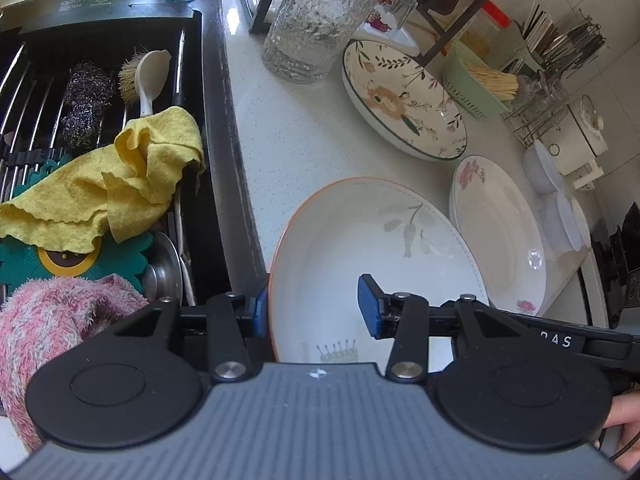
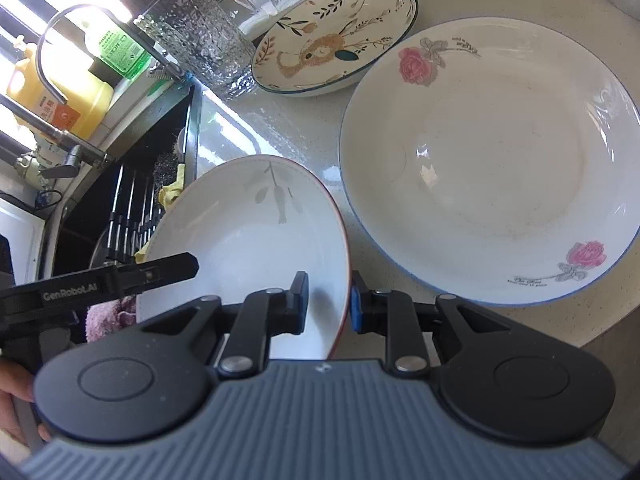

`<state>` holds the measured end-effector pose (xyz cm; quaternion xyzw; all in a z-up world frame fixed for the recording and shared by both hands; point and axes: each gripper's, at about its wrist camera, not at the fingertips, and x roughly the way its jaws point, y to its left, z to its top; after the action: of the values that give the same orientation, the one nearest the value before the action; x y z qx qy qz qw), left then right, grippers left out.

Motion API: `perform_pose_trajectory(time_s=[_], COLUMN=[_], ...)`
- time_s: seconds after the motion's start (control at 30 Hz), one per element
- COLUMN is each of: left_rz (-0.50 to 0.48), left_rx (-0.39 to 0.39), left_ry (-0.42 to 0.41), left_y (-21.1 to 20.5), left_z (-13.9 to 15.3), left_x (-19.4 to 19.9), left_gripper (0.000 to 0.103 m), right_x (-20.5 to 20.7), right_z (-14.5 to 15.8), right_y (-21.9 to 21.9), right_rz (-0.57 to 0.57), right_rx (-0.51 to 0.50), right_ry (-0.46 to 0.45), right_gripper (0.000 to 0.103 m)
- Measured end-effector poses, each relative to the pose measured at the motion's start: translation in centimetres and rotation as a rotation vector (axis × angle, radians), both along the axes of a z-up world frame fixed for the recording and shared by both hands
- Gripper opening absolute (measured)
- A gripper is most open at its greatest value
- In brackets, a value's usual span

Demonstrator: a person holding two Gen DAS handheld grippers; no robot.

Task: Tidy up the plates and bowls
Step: 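Close the left gripper on the rim of the leaf-print plate, then lift the leaf-print plate with the left gripper over the pink-rose plate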

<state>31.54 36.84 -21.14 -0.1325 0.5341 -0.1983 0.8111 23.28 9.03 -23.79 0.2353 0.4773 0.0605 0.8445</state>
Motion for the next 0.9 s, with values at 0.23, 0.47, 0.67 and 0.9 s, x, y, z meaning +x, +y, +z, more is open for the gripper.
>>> perform_pose_trajectory(time_s=[0.23, 0.47, 0.67, 0.9], left_rz=[-0.017, -0.037, -0.08, -0.11], left_rx=[-0.009, -0.043, -0.004, 0.028], left_ry=[0.014, 0.013, -0.04, 0.01], left_y=[-0.5, -2.9, -8.3, -13.8], left_z=[2.0, 4.3, 6.3, 5.0], left_x=[0.7, 2.1, 3.2, 5.2], left_gripper=[0.049, 0.049, 0.05, 0.05], right_x=[0.0, -0.1, -0.3, 0.7], right_z=[2.5, 4.4, 4.3, 3.3], right_y=[-0.8, -3.7, -8.0, -12.8], right_rz=[-0.018, -0.067, -0.097, -0.111], right_rx=[0.01, 0.027, 0.023, 0.022], right_ry=[-0.032, -0.057, -0.062, -0.027], right_gripper=[0.024, 0.024, 0.024, 0.024])
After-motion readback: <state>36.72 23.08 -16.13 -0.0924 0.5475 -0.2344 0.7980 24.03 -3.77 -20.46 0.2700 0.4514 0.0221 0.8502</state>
